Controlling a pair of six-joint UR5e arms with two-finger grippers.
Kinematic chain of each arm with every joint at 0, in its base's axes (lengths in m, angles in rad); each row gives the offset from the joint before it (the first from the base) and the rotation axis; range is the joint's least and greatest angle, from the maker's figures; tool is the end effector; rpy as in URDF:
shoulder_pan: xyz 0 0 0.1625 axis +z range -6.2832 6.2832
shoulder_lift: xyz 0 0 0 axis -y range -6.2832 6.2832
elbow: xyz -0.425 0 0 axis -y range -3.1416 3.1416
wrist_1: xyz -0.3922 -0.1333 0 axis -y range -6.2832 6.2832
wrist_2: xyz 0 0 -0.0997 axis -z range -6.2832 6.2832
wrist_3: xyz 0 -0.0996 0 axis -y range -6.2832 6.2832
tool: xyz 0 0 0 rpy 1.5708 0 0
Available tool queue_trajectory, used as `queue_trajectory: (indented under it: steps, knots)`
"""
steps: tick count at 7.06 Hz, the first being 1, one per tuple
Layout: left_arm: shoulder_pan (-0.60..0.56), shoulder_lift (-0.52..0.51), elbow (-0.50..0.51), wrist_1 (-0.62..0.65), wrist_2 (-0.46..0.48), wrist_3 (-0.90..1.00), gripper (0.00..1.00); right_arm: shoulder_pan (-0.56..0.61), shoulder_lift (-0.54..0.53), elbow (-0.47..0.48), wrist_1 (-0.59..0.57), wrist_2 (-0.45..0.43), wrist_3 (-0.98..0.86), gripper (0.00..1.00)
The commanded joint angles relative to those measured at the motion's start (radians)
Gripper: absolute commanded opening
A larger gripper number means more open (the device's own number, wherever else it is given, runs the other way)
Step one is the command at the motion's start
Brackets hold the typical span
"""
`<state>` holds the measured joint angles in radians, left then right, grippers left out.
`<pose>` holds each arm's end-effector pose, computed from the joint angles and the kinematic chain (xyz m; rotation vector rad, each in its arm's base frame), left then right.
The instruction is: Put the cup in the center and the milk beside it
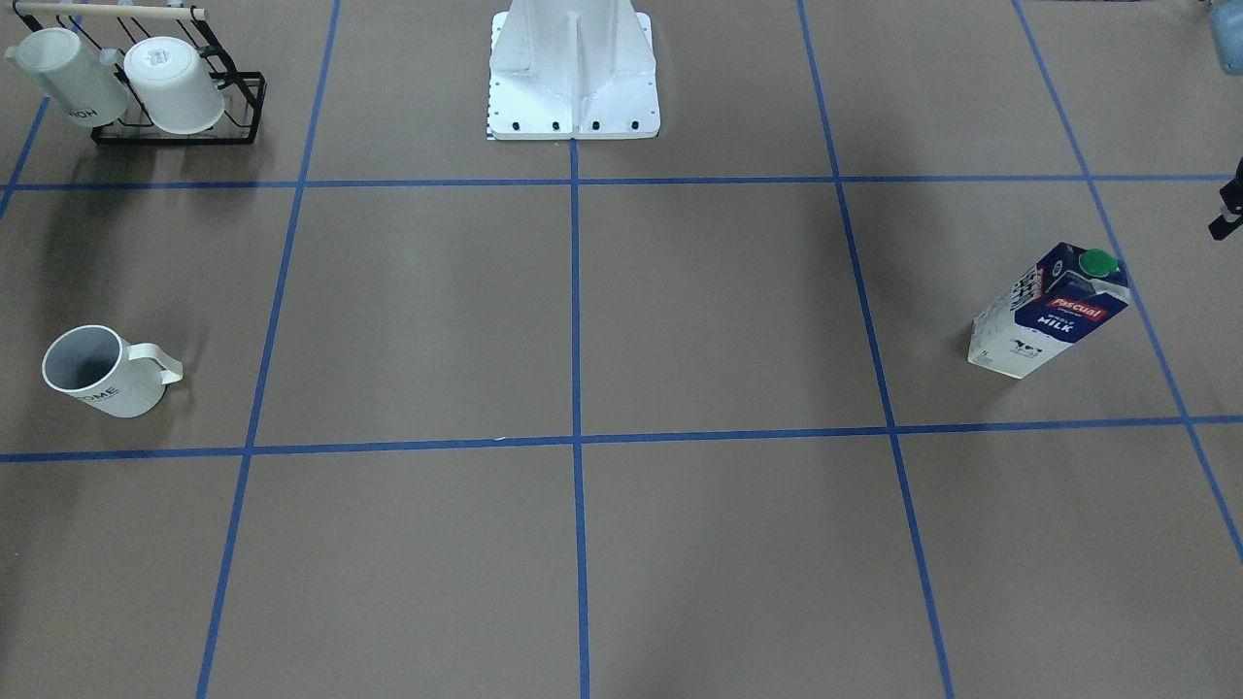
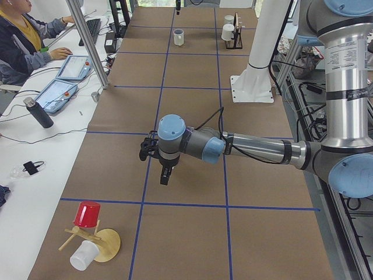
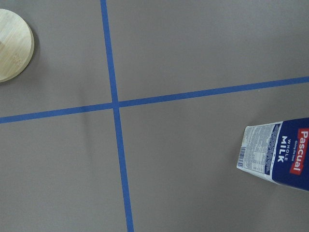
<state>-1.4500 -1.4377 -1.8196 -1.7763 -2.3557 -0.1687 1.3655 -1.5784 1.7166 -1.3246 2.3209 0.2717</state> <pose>-0.0082 -0.4543 0.5738 0.1890 0.8134 0.0810 -0.0389 -0.5077 0.5636 0.1807 -0.8057 -0.0815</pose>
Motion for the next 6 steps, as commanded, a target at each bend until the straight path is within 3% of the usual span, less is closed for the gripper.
queue_trajectory:
  steps: [1, 6]
  knots:
    - [0.000, 0.000, -0.001, -0.009, 0.001, 0.000, 0.98, -0.008, 0.000, -0.003, 0.008, 0.000, -0.002, 1.00]
    - [-0.001, 0.013, 0.003, -0.037, 0.001, -0.002, 0.98, -0.042, 0.000, -0.003, 0.030, 0.017, 0.007, 1.00]
